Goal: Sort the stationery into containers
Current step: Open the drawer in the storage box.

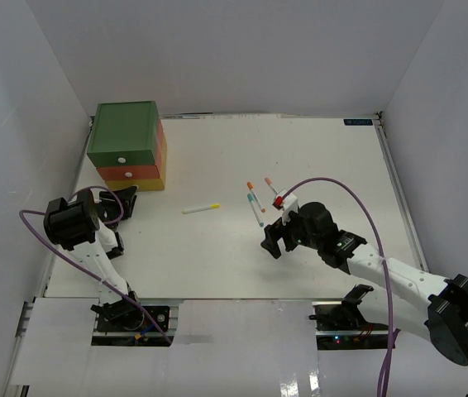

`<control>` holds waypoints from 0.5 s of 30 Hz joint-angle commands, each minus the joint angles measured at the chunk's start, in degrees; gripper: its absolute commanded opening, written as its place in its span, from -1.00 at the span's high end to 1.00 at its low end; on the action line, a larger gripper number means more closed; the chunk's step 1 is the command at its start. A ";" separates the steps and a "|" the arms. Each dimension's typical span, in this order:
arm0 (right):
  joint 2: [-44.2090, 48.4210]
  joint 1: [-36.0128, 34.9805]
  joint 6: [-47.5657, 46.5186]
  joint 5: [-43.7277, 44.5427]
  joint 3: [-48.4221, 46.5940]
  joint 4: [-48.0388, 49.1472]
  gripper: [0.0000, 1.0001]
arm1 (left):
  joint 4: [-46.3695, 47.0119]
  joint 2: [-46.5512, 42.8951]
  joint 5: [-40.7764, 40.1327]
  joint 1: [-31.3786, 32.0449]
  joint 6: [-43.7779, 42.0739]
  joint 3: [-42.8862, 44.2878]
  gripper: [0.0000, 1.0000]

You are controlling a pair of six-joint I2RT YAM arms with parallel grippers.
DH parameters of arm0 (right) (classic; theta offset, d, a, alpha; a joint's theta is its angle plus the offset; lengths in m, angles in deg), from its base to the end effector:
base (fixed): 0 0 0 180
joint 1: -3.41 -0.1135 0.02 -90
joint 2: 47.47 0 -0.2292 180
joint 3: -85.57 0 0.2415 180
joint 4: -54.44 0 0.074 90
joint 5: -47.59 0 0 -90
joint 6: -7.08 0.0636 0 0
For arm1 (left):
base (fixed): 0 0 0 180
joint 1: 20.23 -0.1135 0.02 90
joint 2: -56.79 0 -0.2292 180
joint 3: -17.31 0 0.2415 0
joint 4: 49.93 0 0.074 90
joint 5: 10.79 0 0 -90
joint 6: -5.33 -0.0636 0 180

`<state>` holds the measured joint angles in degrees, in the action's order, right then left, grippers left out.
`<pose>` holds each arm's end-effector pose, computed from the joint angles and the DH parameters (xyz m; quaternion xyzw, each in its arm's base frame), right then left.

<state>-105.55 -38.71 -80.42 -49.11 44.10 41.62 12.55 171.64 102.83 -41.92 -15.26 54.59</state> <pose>0.1802 0.1730 0.1716 -0.3199 0.8011 0.2378 0.4466 0.2845 0.0857 0.0512 -0.4675 0.6330 -0.3894 0.4787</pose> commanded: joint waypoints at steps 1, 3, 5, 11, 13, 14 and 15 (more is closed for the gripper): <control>-0.54 0.03 -0.83 -1.04 -1.30 2.30 -0.82 | 11.29 0.55 0.91 -0.28 -0.06 0.22 -0.09; -0.98 0.03 -0.74 -1.30 -1.47 2.22 -0.82 | 11.82 0.29 0.82 -0.37 -0.41 0.13 -0.09; -1.15 0.03 -0.83 -1.47 -1.47 2.22 -0.82 | 13.48 0.38 0.91 -0.28 -0.41 -0.13 -0.08; -1.59 0.03 -0.92 -1.91 -1.65 2.04 -0.82 | 18.66 1.34 0.56 -0.28 1.34 -1.10 -0.07; -1.68 0.03 -1.01 -1.91 -1.65 1.95 -0.82 | 19.20 1.78 0.73 -0.28 1.70 -1.10 -0.07; -1.77 0.03 -1.01 -1.91 -1.65 1.87 -0.82 | 20.60 1.78 0.47 -0.37 1.87 -1.36 -0.07; -1.86 0.03 -0.92 -2.09 -1.65 1.86 -0.82 | 21.22 1.78 0.20 -0.28 2.13 -1.62 -0.06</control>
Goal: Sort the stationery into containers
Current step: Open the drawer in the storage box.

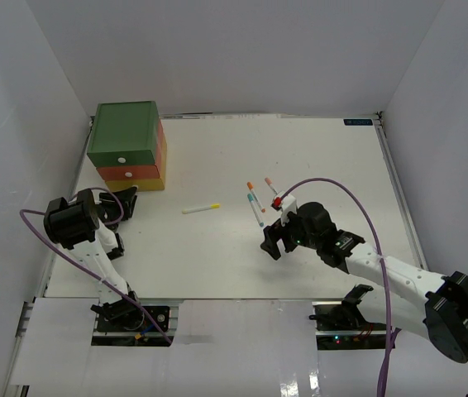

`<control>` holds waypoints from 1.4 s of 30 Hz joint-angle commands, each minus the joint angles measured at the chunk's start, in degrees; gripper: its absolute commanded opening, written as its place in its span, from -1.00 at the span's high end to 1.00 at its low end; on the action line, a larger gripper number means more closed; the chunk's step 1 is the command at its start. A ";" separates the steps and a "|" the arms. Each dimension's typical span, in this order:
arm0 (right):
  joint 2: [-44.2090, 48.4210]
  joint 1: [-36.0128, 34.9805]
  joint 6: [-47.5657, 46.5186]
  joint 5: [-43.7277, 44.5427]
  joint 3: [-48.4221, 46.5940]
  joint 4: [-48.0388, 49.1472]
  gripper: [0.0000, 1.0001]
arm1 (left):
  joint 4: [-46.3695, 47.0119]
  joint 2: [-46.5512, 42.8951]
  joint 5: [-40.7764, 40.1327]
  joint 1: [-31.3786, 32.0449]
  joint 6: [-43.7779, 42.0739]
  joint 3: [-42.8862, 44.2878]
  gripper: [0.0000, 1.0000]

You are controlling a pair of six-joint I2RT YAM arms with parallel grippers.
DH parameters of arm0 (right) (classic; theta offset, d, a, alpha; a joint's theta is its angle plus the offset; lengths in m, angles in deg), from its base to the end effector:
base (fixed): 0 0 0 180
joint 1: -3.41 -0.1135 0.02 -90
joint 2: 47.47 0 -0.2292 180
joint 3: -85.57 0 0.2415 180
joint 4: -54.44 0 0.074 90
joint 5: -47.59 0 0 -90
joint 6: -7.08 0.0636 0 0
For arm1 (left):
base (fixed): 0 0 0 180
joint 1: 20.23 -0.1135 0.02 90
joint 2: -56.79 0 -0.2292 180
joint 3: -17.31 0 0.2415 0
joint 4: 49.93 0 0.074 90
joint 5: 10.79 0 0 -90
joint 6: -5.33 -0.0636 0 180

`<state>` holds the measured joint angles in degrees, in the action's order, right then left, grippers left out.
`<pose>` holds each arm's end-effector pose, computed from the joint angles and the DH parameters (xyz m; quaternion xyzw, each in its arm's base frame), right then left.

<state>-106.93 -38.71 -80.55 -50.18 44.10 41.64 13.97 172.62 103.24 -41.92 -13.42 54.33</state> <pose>0.1804 0.1747 0.1662 -0.3264 0.8044 0.2411 0.4339 0.2831 0.0847 0.0489 -0.4749 0.6261 -0.3997 0.4720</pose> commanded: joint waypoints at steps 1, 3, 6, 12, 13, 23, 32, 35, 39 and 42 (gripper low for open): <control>-0.48 0.03 -0.79 -1.02 -1.65 1.84 -0.82 | 20.07 0.71 -0.39 -0.28 0.47 -1.54 -0.06; -0.83 0.03 -0.88 -1.19 -1.65 1.84 -0.82 | 20.07 0.19 -0.48 -0.28 0.04 -1.63 -0.05; -1.36 0.03 -0.96 -1.55 -1.82 1.67 -0.82 | 20.16 -0.60 -0.48 -0.28 -0.14 -1.54 -0.05; -1.80 0.03 -1.05 -2.07 -2.09 1.49 -0.82 | 19.89 -1.57 -0.56 -0.28 -0.23 -1.19 -0.05; -1.80 0.03 -0.97 -2.07 -2.09 1.40 -0.82 | 19.81 -1.75 -0.65 -0.28 -0.14 -1.27 -0.05; -1.62 0.03 -1.05 -1.99 -2.26 1.14 -0.82 | 19.98 -3.77 -1.79 -0.37 -0.23 -2.24 -0.05; 0.05 0.03 -0.97 -0.76 -1.91 1.32 -0.83 | 19.01 -5.00 -1.97 -0.28 0.04 -1.10 -0.06; -0.13 0.03 -0.97 -0.76 -1.91 1.23 -0.82 | 18.75 -5.53 -2.06 -0.28 0.13 -0.58 -0.06; -0.30 0.03 -0.97 -0.84 -2.00 1.23 -0.82 | 16.90 -5.79 -1.62 -0.28 -0.40 0.57 -0.07; -0.30 0.03 -1.05 -0.93 -2.00 1.23 -0.82 | 17.87 -5.00 -1.44 -0.28 0.21 1.18 -0.07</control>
<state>-107.87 -38.71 -80.61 -51.50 43.95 41.56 12.33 169.52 102.13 -41.92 -12.83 54.28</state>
